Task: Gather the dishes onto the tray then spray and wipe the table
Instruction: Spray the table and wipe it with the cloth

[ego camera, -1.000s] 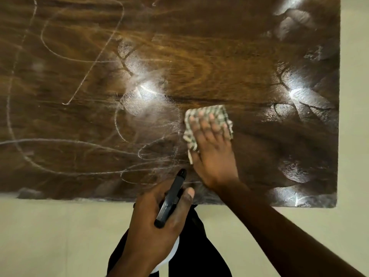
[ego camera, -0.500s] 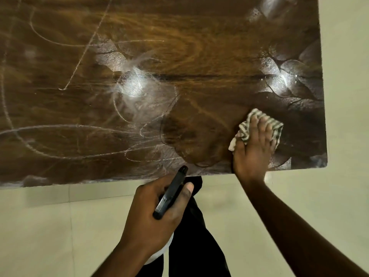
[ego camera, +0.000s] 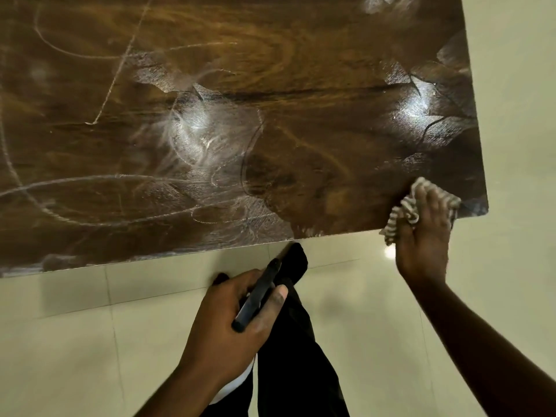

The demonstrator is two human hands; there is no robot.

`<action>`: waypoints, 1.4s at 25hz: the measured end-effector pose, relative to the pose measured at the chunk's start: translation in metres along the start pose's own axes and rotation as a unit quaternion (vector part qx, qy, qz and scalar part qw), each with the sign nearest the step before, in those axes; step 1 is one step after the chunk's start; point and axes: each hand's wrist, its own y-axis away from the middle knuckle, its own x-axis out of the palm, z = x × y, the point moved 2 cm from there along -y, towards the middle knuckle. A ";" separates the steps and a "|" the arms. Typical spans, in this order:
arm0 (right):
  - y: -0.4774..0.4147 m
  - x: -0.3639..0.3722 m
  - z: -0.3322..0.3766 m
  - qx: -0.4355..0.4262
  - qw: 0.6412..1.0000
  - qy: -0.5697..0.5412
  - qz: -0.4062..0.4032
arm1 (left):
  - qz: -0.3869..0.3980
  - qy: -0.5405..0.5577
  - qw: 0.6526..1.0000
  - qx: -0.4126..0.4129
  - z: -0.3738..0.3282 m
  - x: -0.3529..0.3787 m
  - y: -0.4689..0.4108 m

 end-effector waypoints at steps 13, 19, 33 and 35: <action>0.044 0.048 0.135 -0.400 0.886 0.073 0.225 | -0.095 -0.015 0.995 0.002 0.003 -0.040 -0.011; 0.017 0.050 0.150 0.019 0.998 -0.017 0.052 | -0.112 0.017 0.993 -0.013 0.008 -0.054 -0.005; -0.027 0.041 0.160 -0.127 0.987 0.032 0.094 | -0.117 0.058 0.991 -0.034 0.015 -0.081 -0.008; -0.035 0.052 0.179 0.001 0.998 -0.003 0.066 | -0.101 0.083 0.991 -0.030 0.016 -0.084 -0.005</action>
